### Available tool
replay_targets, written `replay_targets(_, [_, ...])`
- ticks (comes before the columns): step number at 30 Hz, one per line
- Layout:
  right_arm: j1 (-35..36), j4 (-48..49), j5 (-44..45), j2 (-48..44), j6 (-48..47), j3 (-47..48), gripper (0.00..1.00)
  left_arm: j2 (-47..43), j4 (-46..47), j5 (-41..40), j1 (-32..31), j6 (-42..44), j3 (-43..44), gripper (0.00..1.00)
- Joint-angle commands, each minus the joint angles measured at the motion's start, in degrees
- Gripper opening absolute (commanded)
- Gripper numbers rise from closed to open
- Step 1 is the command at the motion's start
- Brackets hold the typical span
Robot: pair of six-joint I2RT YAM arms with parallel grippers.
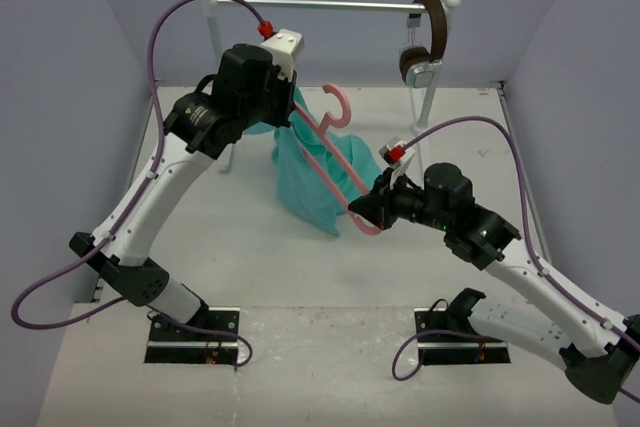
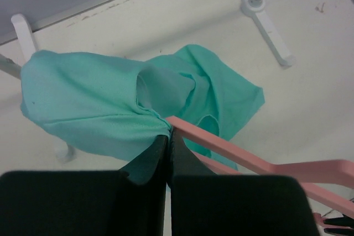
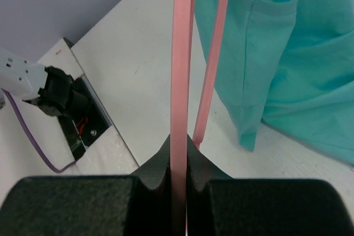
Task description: Place the t-shirt on the hanger
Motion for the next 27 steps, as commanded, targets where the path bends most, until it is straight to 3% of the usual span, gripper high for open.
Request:
replay_targets(1, [0.6,9.1,-14.0,-1.4,-3.9,-4.3,0.0,-2.9,-2.0,5.5,-0.3,4.7,0.6,0.0])
replay_targets(2, [0.6,12.2,-14.5,-1.4,-3.1,-4.5,0.0,-3.0,-1.7,6.4,-0.3,5.4,0.4,0.0])
replay_targets(3, [0.6,18.5,-15.3,-1.3,-1.6,-7.1,0.0,-4.0,-1.1,14.9,-0.4,6.3,-1.4,0.0])
replay_targets(4, [0.6,22.1,-15.9,-1.0,-0.9,-7.7,0.0,-5.0,-0.7,17.4,-0.4,6.9,-3.4,0.0])
replay_targets(7, [0.1,27.6,-16.1,2.1,-0.1,-5.6,0.0,-6.7,-0.8,24.3,-0.6,8.8,-6.0,0.0])
replay_targets(15, [-2.9,37.0,-5.9,9.5,6.3,-2.8,0.0,-10.7,-5.1,21.9,-0.7,10.4,-6.6,0.0])
replay_targets(23, [-2.9,47.8,10.9,2.8,16.5,-15.6,0.0,-14.0,-5.7,2.8,-0.7,8.9,-5.2,0.0])
replay_targets(25, [-2.9,49.5,9.5,1.3,16.6,-17.1,0.0,-14.4,-4.6,3.6,-0.7,9.2,-5.6,0.0])
replay_targets(27, [-2.9,51.3,5.7,0.7,15.4,-17.2,0.0,-14.2,-2.2,9.7,-0.7,10.3,-6.1,0.0])
